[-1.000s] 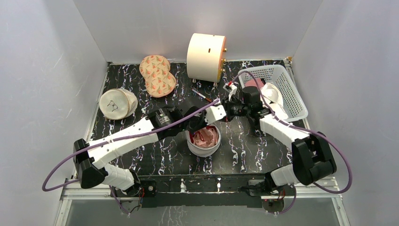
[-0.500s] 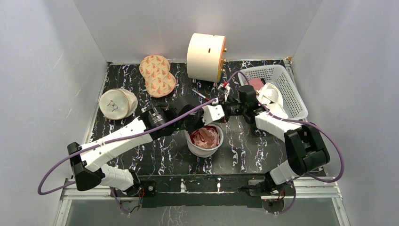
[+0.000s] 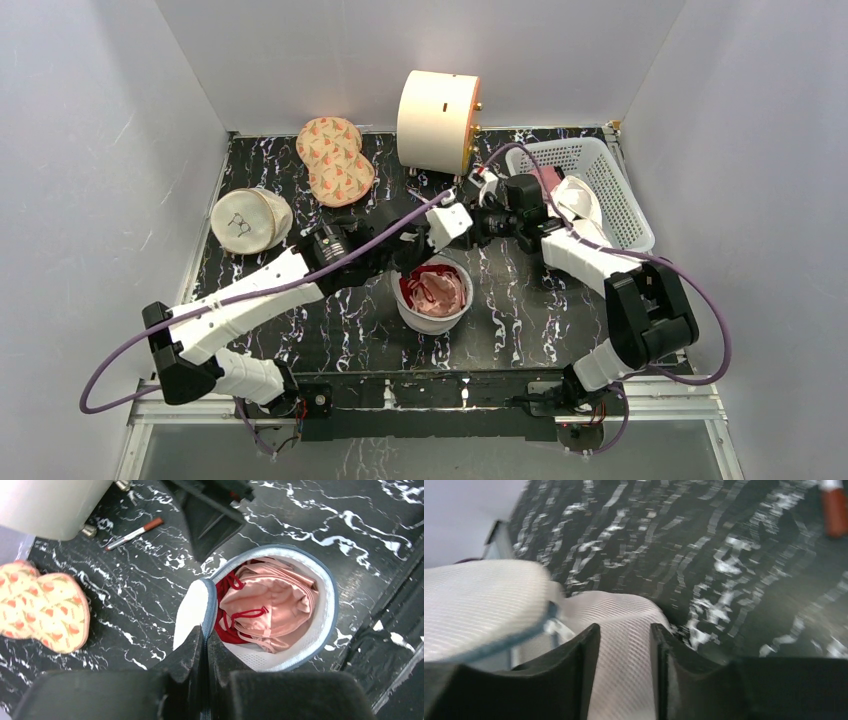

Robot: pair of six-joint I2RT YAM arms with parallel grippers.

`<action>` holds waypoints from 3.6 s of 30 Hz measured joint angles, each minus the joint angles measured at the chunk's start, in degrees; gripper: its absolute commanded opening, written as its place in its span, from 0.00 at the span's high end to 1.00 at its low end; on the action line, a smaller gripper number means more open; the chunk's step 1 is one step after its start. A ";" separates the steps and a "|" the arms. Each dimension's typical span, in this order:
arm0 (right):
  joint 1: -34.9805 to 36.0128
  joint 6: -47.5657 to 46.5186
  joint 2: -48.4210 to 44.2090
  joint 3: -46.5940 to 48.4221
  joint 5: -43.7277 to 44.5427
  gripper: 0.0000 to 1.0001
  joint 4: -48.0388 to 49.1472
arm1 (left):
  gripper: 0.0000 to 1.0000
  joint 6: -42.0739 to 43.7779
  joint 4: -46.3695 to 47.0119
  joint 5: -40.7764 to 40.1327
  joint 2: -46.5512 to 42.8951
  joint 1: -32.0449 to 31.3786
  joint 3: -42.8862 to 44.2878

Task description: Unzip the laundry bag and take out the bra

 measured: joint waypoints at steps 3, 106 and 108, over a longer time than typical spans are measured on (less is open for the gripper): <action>-1.86 0.61 -1.03 0.07 7.04 0.40 -5.46 | 1.00 -4.02 -0.33 -2.95 0.94 0.72 0.79; 22.16 -10.36 5.79 21.44 49.40 0.47 -39.95 | 0.19 -36.11 12.20 23.19 -2.29 25.92 -18.88; 23.65 -10.51 5.95 21.44 51.74 0.56 -39.93 | 0.19 -36.11 11.82 22.71 -2.89 25.92 -18.91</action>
